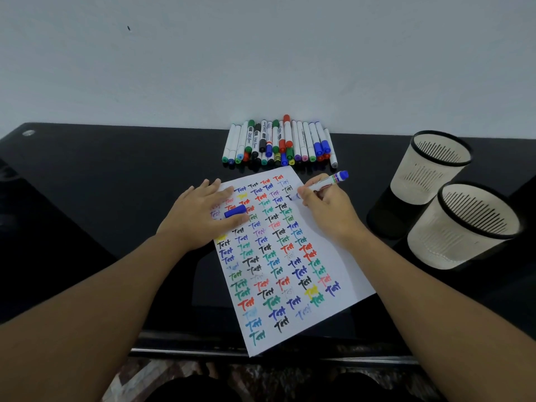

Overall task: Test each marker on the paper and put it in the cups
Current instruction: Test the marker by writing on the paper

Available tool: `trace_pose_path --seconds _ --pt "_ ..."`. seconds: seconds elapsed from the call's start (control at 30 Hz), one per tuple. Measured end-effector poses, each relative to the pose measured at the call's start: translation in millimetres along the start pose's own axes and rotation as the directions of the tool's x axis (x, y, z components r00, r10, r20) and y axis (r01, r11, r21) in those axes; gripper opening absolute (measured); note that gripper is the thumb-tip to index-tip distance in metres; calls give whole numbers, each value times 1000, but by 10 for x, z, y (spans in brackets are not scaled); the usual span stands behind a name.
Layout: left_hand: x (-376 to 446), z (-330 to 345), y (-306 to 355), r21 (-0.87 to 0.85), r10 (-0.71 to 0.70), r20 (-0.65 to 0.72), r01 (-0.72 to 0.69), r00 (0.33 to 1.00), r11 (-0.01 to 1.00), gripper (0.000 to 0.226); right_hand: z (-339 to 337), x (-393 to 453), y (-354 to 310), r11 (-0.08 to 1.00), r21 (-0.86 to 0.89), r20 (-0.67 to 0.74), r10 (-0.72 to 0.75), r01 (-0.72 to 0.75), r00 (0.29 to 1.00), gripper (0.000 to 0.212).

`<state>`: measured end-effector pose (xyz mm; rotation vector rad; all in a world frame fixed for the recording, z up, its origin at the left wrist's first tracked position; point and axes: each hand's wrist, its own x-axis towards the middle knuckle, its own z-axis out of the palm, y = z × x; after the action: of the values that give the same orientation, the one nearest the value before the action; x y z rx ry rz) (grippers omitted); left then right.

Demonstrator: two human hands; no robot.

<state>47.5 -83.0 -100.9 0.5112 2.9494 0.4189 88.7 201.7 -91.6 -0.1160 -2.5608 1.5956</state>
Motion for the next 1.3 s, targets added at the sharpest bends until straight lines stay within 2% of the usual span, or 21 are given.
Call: trace_pose_path --seconds 0.13,0.33,0.83,1.0,1.17,1.3 --pt "-9 -1 15 -14 2 -8 -3 1000 1000 99 -3 -3 -12 999 33 -34 -10 11 999 18" --pt "-7 -4 11 -14 -2 -6 2 1000 1000 100 4 20 -4 1000 -6 -19 -9 9 1000 12" --pt "-4 -8 22 -8 -5 -7 5 1000 1000 98 6 28 1 998 -58 -41 -5 3 999 13" --pt "-4 -6 14 -19 0 -9 0 1000 1000 101 10 38 23 999 -20 -62 -28 27 998 8" --pt "-2 -1 13 -8 -2 -10 2 1000 1000 103 19 34 26 997 -77 -37 -36 33 999 10" --pt "-5 1 13 -18 -6 -22 6 1000 1000 101 -4 24 11 1000 -19 -71 -18 17 997 9"
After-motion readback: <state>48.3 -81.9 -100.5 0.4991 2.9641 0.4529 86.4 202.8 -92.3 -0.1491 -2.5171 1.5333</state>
